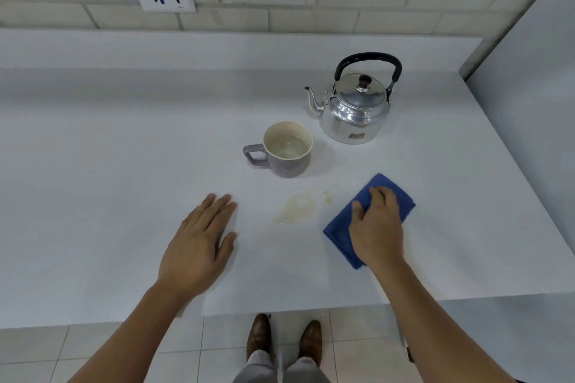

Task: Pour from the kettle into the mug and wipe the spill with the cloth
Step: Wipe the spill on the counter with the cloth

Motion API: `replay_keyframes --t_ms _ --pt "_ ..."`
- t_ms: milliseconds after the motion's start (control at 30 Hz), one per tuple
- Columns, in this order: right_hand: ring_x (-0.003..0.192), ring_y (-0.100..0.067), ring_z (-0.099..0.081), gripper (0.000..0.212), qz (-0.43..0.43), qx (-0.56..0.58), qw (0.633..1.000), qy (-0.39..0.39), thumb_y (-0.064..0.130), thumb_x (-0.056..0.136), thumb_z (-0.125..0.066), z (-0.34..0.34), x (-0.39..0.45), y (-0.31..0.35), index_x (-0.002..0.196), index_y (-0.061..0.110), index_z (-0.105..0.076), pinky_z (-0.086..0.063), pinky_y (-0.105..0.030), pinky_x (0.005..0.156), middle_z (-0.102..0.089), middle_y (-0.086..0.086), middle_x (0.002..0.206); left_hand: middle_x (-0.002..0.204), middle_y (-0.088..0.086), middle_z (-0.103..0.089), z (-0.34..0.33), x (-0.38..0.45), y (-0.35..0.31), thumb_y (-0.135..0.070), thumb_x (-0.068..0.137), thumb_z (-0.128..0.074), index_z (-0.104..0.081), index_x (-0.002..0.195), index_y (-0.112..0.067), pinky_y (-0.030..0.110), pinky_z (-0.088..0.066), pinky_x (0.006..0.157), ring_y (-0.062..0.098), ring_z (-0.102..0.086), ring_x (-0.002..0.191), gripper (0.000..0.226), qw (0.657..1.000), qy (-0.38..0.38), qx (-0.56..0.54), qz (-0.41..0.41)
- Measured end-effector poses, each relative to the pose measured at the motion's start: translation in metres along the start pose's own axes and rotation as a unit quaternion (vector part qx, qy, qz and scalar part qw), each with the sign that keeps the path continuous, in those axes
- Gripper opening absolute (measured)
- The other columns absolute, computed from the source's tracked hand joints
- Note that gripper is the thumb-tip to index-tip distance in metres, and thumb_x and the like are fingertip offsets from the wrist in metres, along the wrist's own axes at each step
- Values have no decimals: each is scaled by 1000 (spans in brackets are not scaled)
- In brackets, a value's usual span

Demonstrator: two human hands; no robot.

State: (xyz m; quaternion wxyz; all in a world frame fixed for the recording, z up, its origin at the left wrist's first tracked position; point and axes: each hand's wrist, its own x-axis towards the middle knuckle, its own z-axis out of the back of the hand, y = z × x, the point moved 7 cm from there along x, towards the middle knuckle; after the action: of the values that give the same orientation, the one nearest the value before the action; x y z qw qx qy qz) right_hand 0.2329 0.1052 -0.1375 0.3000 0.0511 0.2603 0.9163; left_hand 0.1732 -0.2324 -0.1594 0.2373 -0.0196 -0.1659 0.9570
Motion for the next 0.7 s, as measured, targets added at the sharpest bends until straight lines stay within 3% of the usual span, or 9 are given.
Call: replay_keyframes --t_ms 100,167,333,400,500,567,700 --pt "150 -35 -24 58 62 -109 992 11 26 104 -43 -27 2 34 153 -2 -29 -17 -48 124 -29 -16 160 169 -10 -28 0 0 -1 -49 105 -33 -34 160 -25 35 -20 127 11 -13 160 59 1000 0 -1 -1" --pt "156 -28 -9 59 131 -144 980 33 24 106 -34 -42 -7 44 158 3 -18 -5 -46 126 -19 -11 167 169 -10 -28 0 0 -1 -49 105 -33 -34 160 -25 36 -21 127 11 -12 160 60 1000 0 0 1" --pt "156 -15 2 57 243 -137 955 98 31 107 -27 -31 -41 8 161 22 -13 -8 -44 126 -8 9 170 169 -9 -30 0 1 0 -48 105 -35 -37 159 -24 38 -22 127 13 -15 160 59 1000 -2 -4 0" --pt "156 -12 6 58 232 -137 958 99 35 106 -23 -16 -38 -19 161 25 -10 -6 -41 127 -4 11 169 169 -9 -30 0 1 0 -49 105 -34 -36 159 -25 38 -23 127 12 -14 160 59 1000 -2 -6 -1" --pt "156 -15 3 60 159 -133 976 66 31 106 -31 5 -8 -46 161 20 -9 -4 -39 126 -5 4 170 169 -10 -29 1 1 0 -50 105 -32 -36 159 -25 37 -22 127 12 -14 160 60 1000 -3 -4 -3" --pt "156 -20 -2 60 132 -127 982 56 26 106 -35 7 18 -42 161 12 -11 -5 -40 126 -8 -2 170 169 -10 -29 1 1 0 -50 105 -33 -36 159 -25 36 -22 127 12 -14 160 59 1000 -2 0 -3" --pt "157 -22 0 59 157 -122 977 75 24 108 -32 -15 51 0 161 11 -11 -3 -39 126 -6 -1 170 169 -10 -29 0 1 0 -49 105 -34 -36 159 -26 36 -22 127 11 -13 160 59 1000 -2 2 -5"
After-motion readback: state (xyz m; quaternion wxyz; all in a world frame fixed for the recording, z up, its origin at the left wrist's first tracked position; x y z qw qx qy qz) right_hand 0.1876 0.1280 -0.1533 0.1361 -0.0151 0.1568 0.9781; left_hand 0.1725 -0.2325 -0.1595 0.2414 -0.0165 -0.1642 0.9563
